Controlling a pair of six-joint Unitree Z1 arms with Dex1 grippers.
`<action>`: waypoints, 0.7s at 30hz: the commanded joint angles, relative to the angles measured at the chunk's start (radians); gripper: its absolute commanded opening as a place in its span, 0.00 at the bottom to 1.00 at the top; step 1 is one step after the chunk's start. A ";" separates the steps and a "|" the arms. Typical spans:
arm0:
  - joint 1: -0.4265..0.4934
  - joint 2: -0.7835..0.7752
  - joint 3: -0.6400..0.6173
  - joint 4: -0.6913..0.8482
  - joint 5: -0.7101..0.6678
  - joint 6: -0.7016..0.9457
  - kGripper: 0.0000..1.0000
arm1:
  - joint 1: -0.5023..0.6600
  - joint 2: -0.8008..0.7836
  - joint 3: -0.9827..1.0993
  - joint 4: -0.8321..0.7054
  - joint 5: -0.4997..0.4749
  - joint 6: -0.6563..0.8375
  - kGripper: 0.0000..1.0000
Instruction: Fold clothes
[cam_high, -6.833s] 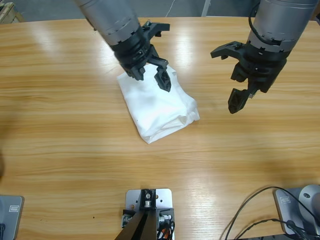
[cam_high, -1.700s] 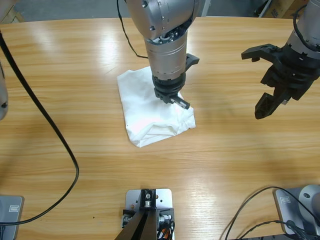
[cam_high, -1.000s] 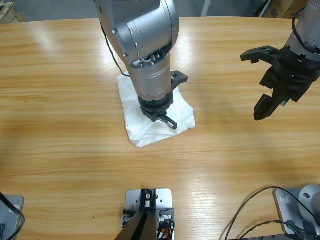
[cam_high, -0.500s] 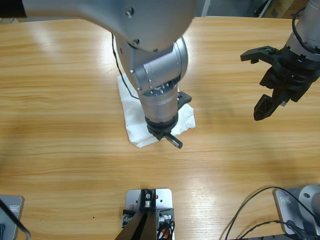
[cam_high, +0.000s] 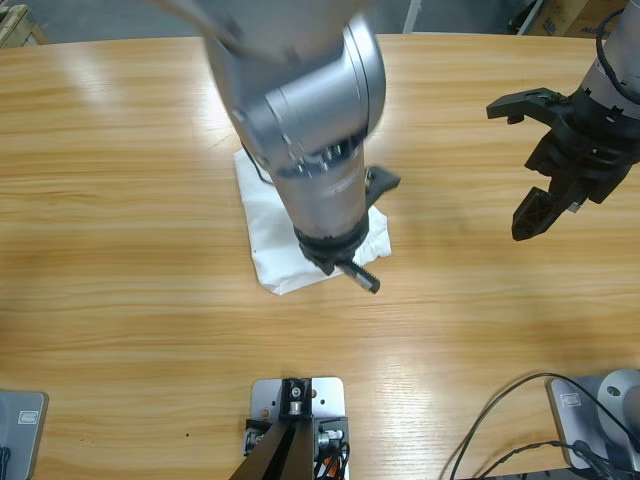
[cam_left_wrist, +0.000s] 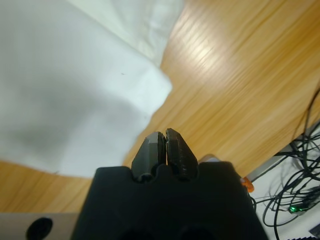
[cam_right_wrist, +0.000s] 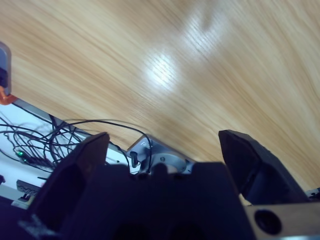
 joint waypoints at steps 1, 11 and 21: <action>0.117 0.006 0.017 0.035 0.027 0.014 0.85 | -0.014 -0.010 0.034 -0.010 0.018 -0.012 0.89; 0.231 0.077 -0.083 0.088 0.065 0.147 0.97 | -0.014 -0.018 0.037 -0.010 0.023 -0.012 0.91; 0.172 0.177 -0.149 0.148 0.088 0.343 0.97 | -0.014 -0.017 0.039 -0.012 0.023 -0.012 0.91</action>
